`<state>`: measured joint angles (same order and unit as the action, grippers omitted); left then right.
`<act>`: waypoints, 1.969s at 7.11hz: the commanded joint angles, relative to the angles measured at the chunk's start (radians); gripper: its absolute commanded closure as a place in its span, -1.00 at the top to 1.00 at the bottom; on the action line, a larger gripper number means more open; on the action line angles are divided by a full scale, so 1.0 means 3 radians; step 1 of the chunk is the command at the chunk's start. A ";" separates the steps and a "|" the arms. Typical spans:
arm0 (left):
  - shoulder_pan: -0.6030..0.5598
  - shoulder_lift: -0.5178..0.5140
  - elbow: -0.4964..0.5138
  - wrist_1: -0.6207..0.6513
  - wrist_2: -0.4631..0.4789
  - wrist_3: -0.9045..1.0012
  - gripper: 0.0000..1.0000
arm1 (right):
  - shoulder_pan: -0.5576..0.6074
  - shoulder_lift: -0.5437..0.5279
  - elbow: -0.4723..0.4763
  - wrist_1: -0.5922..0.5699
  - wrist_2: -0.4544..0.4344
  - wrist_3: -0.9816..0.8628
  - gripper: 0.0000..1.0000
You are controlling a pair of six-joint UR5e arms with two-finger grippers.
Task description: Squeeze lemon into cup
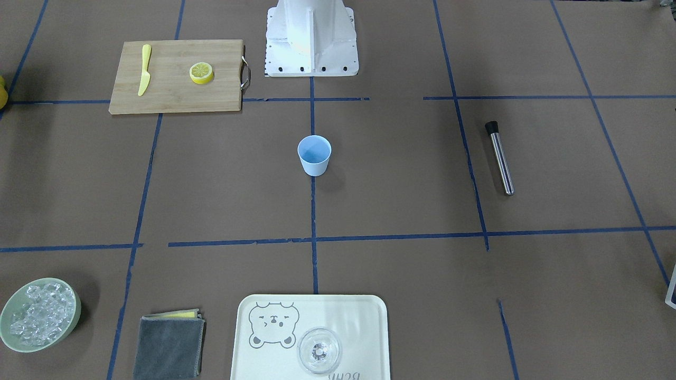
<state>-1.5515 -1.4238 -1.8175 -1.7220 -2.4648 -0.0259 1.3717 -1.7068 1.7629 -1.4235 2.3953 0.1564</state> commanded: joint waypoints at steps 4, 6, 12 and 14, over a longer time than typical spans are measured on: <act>0.0002 0.0057 -0.0001 -0.0018 -0.0011 -0.0006 1.00 | -0.1454 -0.0395 0.0902 0.1073 -0.0532 0.1657 0.99; 0.0002 0.0057 0.0004 -0.0018 -0.0011 -0.0006 1.00 | -0.2521 -0.0355 0.1286 0.1109 -0.1199 0.2862 1.00; 0.0002 0.0062 0.0004 -0.0018 -0.0011 -0.0001 1.00 | -0.4402 -0.0370 0.1523 0.1084 -0.2773 0.4625 1.00; 0.0002 0.0062 0.0030 -0.0018 -0.0011 0.0010 1.00 | -0.4638 -0.0345 0.1518 0.1069 -0.2948 0.4720 1.00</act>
<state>-1.5508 -1.4053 -1.8145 -1.7273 -2.4682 -0.0249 0.0223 -1.8151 2.2176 -1.1009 1.5361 1.5494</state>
